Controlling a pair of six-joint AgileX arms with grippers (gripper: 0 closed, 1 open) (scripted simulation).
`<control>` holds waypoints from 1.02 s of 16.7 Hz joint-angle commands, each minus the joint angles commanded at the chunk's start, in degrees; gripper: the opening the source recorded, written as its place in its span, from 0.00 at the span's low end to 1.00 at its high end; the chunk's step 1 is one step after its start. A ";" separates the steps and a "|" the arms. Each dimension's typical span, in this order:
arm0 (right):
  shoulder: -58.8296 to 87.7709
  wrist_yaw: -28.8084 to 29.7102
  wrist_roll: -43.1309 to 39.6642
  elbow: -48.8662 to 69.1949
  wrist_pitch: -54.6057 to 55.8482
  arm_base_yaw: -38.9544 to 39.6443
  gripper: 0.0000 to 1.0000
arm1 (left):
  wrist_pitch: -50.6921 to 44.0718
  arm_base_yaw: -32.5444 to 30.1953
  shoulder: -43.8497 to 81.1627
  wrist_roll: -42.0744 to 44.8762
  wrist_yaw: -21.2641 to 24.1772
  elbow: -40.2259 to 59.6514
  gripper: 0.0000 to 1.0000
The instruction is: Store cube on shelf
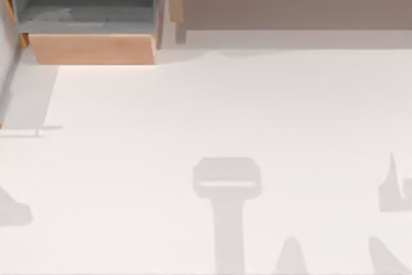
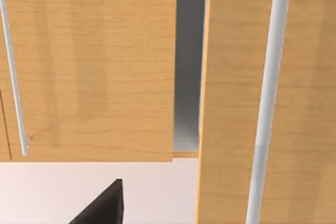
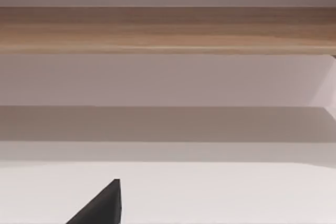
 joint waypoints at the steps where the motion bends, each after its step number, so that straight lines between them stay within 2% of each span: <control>1: 0.00 0.00 0.00 0.00 0.00 0.00 1.00 | 0.00 0.00 0.00 0.00 0.00 0.00 1.00; 4: 0.00 0.00 0.00 0.00 0.00 0.00 1.00 | -2.97 1.53 -0.46 -1.40 -0.89 2.09 1.00; 8: 0.00 0.00 0.00 0.00 0.00 0.00 1.00 | -14.63 6.18 -1.72 -7.08 -4.65 10.12 1.00; 13: 0.00 0.00 0.00 0.00 0.00 0.00 1.00 | -38.68 10.05 -2.80 -19.33 -12.22 27.10 1.00; 17: 0.00 0.00 0.00 0.00 0.00 0.00 1.00 | -62.77 8.52 -2.28 -32.07 -19.13 44.49 1.00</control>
